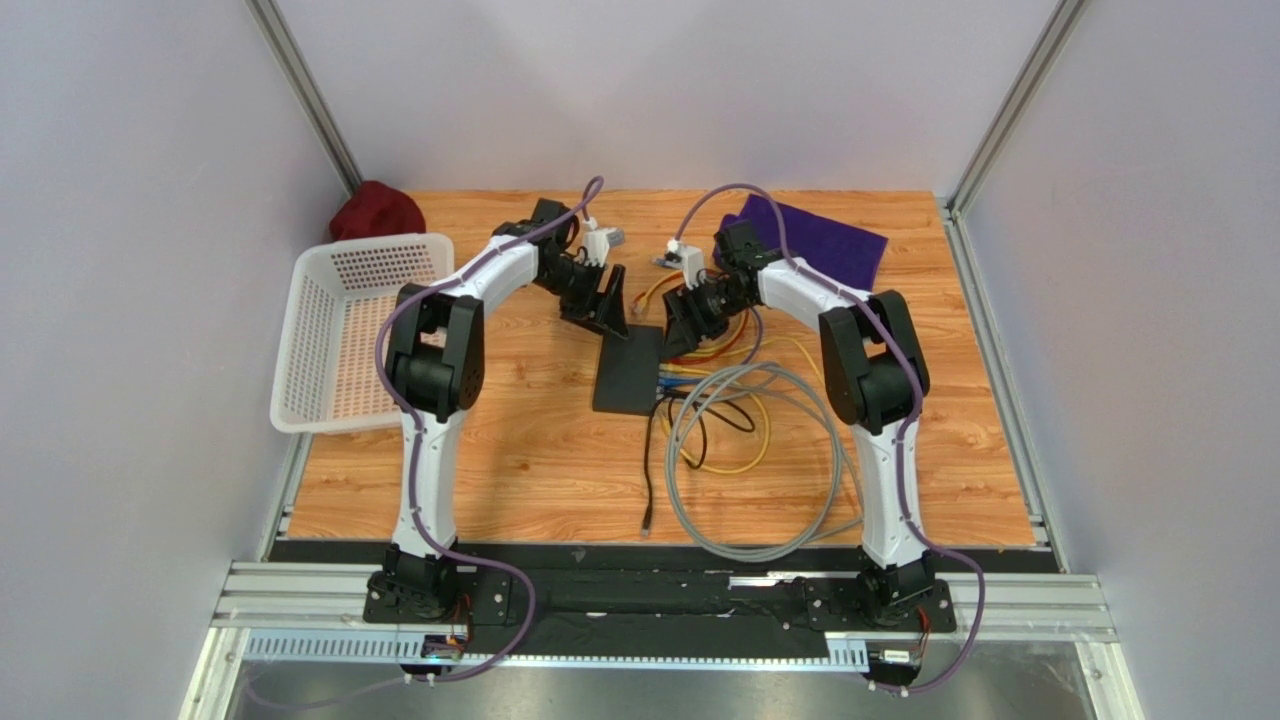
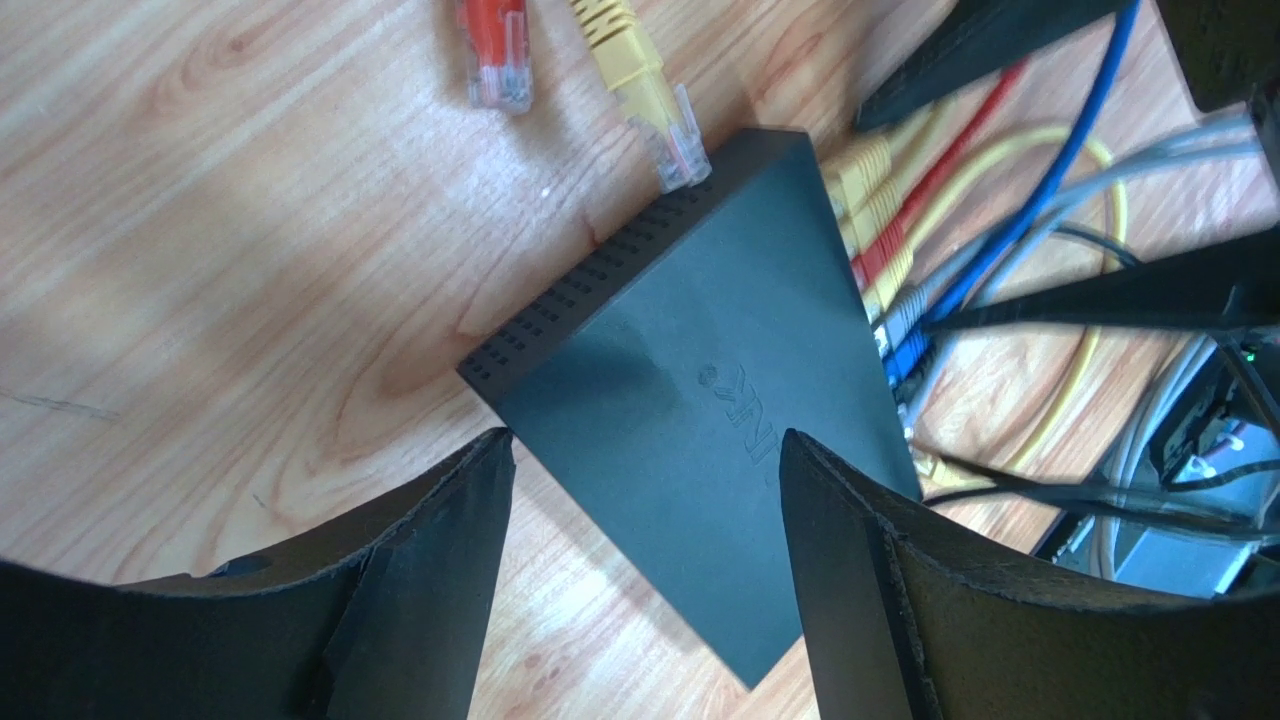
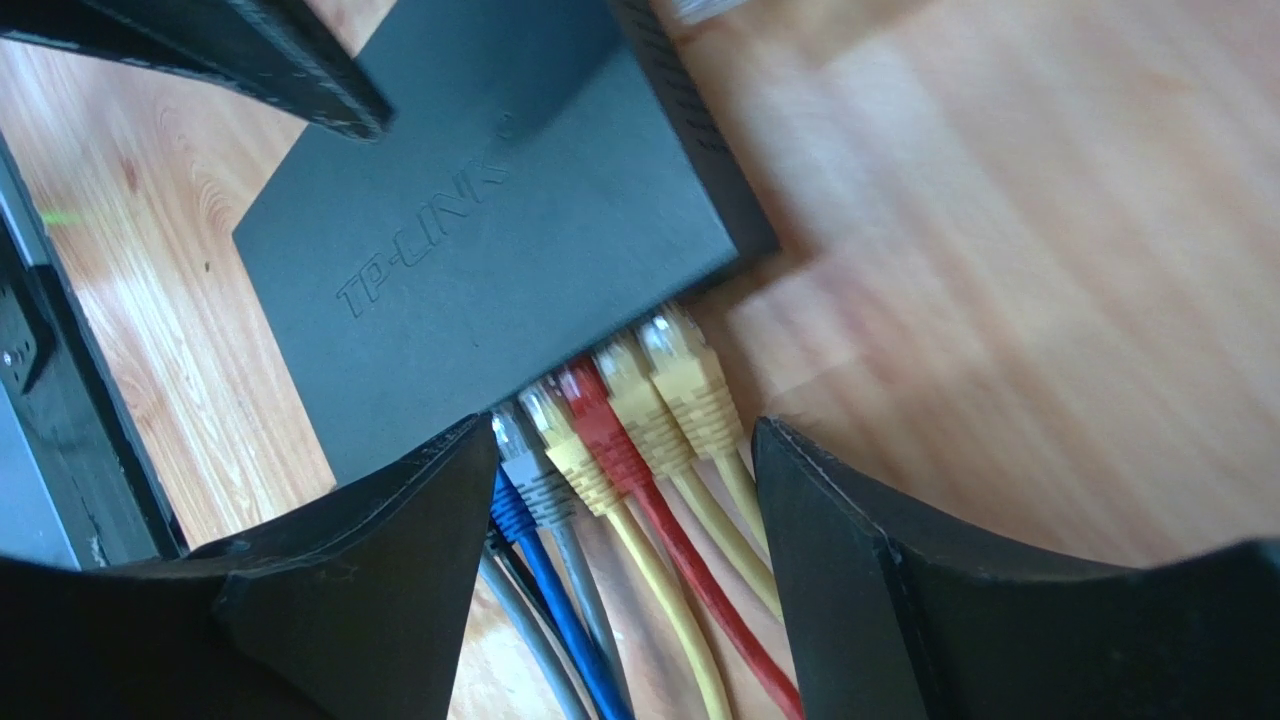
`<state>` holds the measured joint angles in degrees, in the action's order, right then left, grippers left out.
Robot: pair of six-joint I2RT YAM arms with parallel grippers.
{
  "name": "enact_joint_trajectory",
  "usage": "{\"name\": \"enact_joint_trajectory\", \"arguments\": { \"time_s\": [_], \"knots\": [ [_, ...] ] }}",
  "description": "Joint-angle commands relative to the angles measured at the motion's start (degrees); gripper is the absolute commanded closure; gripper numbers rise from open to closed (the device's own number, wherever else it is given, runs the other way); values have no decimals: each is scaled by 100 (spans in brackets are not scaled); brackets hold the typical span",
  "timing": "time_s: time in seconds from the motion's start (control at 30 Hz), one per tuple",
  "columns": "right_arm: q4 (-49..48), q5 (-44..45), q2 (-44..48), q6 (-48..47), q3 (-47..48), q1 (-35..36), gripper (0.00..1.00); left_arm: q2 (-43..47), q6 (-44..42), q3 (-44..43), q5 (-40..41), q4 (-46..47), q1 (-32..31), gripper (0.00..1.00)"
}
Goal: Pull the plug from the switch port
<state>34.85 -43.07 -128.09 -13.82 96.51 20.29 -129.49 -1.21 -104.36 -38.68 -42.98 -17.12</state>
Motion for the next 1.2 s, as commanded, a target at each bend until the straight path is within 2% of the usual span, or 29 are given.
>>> {"name": "enact_joint_trajectory", "arguments": {
  "time_s": [0.0, 0.1, 0.27, 0.6, 0.8, 0.93, 1.0, 1.03, 1.17],
  "knots": [
    [382, 325, 48, -165, 7, 203, 28, 170, -72, -190, -149, -201, -19, 26],
    [365, 352, -93, -7, 175, 28, 25, 214, -90, -138, -105, -281, -19, 26],
    [382, 246, -365, 134, 491, -113, 27, 214, -28, -41, -53, -307, -19, 28],
    [145, 88, -743, 565, 579, -140, 36, 144, -2, 38, -79, -325, -54, 42],
    [162, 123, -884, 513, 676, -96, 43, 38, 7, 12, 114, -378, -89, 43],
    [250, 114, -937, 389, 615, -70, 46, 3, 51, -15, 299, -395, -98, 40],
    [312, 106, -963, 346, 623, -78, 48, -49, 95, -41, 544, -439, -116, 30],
    [320, 106, -981, 345, 650, -78, 48, -67, 95, -58, 606, -439, -116, 28],
    [390, 211, -1060, 363, 746, -34, 49, -155, 95, -120, 712, -483, -124, 27]
  ]
}}
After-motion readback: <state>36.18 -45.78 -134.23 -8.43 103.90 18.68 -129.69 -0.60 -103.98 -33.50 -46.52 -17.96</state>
